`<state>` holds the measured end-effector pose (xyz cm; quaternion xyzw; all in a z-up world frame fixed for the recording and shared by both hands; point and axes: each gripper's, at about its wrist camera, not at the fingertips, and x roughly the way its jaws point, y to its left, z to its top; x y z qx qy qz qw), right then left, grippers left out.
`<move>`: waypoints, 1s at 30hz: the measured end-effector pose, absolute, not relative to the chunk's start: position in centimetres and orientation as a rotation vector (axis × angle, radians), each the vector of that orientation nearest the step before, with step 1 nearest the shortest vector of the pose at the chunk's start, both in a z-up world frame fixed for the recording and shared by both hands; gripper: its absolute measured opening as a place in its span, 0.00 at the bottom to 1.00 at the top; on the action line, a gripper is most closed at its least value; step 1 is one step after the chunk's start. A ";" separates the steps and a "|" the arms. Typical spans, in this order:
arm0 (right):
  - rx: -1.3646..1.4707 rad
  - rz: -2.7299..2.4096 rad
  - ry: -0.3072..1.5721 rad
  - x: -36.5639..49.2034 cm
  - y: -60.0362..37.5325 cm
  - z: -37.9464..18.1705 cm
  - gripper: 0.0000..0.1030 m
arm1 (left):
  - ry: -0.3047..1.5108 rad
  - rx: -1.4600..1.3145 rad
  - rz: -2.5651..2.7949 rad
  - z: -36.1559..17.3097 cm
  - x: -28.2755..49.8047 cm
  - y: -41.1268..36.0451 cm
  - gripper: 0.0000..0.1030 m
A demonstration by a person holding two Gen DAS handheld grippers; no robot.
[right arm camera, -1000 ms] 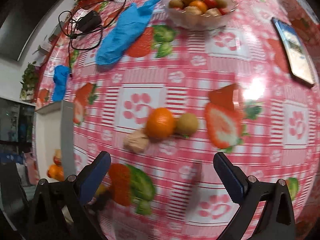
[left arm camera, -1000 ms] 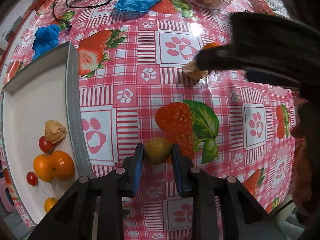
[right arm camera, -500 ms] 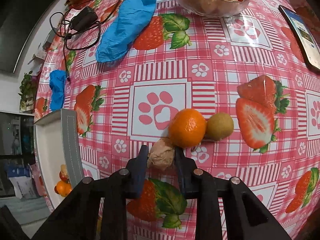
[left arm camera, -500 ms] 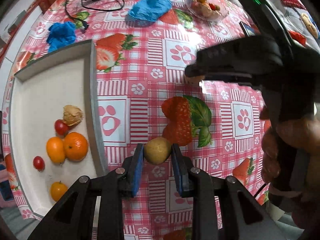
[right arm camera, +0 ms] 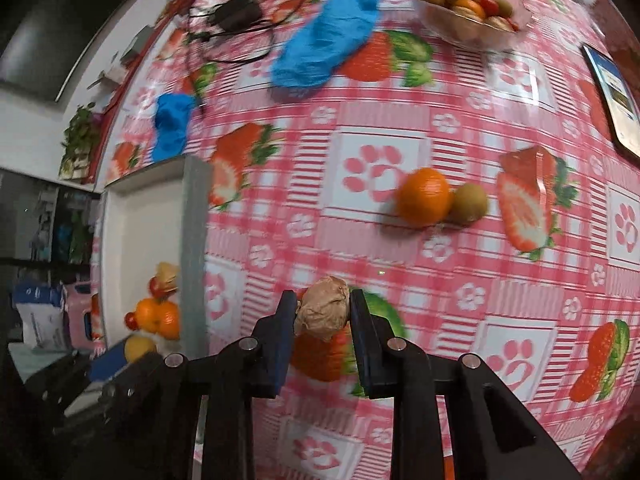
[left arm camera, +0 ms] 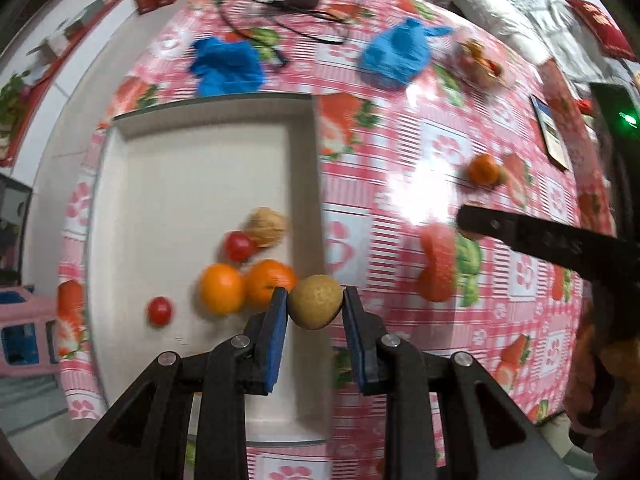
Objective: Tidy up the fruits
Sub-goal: 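Carry the kiwi and wrapped fruit over the white tray and open both tools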
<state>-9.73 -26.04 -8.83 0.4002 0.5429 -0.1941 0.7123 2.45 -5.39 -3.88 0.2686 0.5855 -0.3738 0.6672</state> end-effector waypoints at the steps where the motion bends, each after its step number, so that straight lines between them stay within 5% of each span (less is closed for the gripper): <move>1: 0.879 -0.416 1.203 -9.2 -25.6 -8.6 0.28 | 1.321 0.601 -0.829 -3.9 3.0 -5.1 0.29; 30: 0.660 -0.200 1.266 4.7 -17.4 -7.9 0.28 | 1.345 0.575 -0.652 -7.5 10.8 -0.7 0.29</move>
